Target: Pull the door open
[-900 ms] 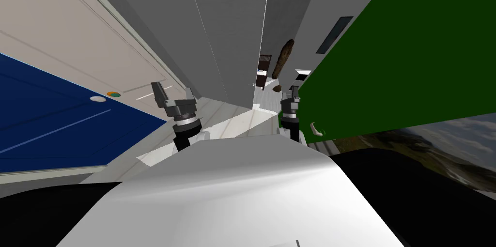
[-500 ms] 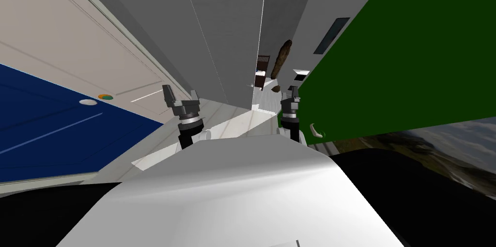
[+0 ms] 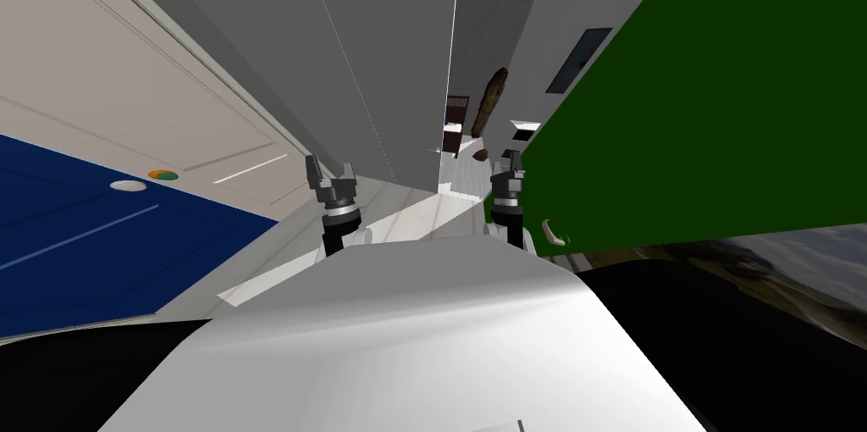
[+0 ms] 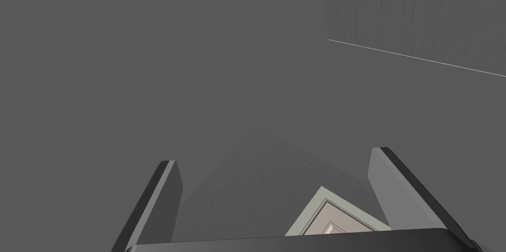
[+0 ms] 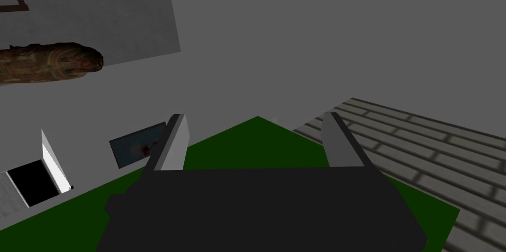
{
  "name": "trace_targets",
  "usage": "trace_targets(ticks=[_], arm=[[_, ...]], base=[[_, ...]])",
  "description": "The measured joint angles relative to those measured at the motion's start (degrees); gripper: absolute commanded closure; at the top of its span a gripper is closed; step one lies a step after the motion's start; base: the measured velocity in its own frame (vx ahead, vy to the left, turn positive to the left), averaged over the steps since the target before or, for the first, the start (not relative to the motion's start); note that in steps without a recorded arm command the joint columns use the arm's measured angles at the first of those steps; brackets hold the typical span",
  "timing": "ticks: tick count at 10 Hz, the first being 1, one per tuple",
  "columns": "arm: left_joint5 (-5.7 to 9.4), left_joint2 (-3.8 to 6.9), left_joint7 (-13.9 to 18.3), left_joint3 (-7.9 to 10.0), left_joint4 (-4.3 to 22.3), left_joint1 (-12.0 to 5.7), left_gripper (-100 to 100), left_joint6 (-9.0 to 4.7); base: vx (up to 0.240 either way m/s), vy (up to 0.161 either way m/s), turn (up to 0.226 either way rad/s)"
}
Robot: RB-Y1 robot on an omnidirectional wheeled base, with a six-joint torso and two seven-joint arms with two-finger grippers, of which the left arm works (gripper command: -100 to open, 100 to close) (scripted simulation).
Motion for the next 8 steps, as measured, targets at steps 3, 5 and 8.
trace_targets(ticks=[3, 5, 8], arm=[[0.0, 0.63, 0.0, -0.35, 4.3, -1.55, -100, -0.78], [0.25, 1.4, 0.4, -0.26, 7.0, -2.38, -100, -1.22], [0.22, 1.99, 0.5, -0.77, 11.8, -3.97, -100, -2.15]], base=[[0.091, -0.033, -0.053], [0.091, -0.036, -0.054], [0.106, -0.05, -0.061]])
